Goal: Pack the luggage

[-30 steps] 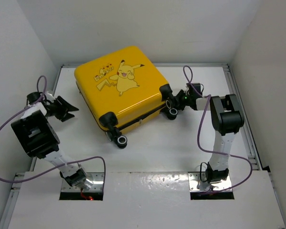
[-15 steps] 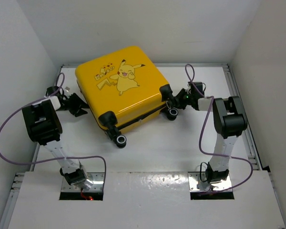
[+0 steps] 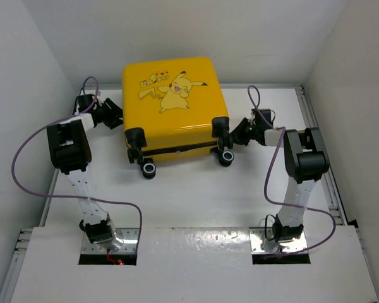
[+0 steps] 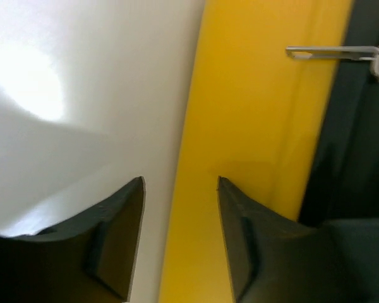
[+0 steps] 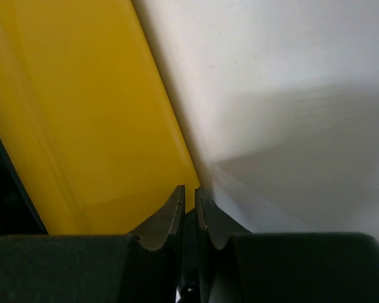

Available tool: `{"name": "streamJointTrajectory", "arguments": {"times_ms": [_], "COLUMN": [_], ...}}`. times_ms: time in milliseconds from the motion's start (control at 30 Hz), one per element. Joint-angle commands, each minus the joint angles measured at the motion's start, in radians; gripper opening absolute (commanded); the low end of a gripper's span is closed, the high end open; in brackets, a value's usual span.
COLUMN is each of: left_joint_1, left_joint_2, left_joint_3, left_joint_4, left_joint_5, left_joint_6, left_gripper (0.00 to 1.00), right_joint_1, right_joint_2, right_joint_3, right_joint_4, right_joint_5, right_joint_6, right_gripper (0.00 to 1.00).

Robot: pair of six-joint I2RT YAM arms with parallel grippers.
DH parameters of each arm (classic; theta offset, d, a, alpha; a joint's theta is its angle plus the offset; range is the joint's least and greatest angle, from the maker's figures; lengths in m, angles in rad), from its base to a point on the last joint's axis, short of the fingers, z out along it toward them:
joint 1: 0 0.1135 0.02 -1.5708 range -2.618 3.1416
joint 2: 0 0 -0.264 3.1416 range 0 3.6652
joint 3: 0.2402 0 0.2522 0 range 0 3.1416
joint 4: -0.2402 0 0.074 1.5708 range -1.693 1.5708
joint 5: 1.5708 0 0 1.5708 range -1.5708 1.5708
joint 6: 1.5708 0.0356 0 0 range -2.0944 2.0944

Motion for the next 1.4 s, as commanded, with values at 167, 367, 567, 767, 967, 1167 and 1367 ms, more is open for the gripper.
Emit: {"name": "streamJointTrajectory", "arguments": {"times_ms": [167, 367, 567, 767, 967, 1167, 1367], "left_joint_1": [-0.027, 0.054, 0.183, 0.250, 0.217, 0.206, 0.226], "left_joint_2": [-0.148, -0.292, -0.582, -0.743, -0.890, -0.915, -0.950], "left_joint_3": [0.062, 0.180, -0.022, -0.144, -0.290, -0.280, -0.290], "left_joint_4": [0.003, -0.360, -0.408, -0.451, -0.376, -0.428, -0.438], "left_joint_5": [-0.107, -0.292, -0.304, -0.184, -0.279, -0.265, -0.247], "left_joint_6": [0.095, 0.381, 0.562, 0.685, 0.706, 0.720, 0.668], "left_gripper": [0.77, 0.88, 1.00, 1.00, 1.00, 1.00, 1.00], "right_joint_1": [0.014, -0.068, -0.208, -0.176, 0.134, 0.623, 0.860], "right_joint_2": [-0.041, -0.186, -0.473, -0.899, -1.139, -1.095, -0.887], "right_joint_3": [0.067, 0.036, -0.096, -0.298, -0.386, -0.530, -0.555], "right_joint_4": [0.033, -0.028, -0.055, -0.051, -0.200, -0.021, 0.289], "right_joint_5": [-0.057, 0.079, 0.268, 0.159, 0.151, 0.425, 0.682], "right_joint_6": [-0.008, -0.166, -0.492, -0.763, -0.811, -0.965, -0.826], "right_gripper": [0.12, 0.18, 0.41, 0.48, 0.49, 0.57, 0.53]}}
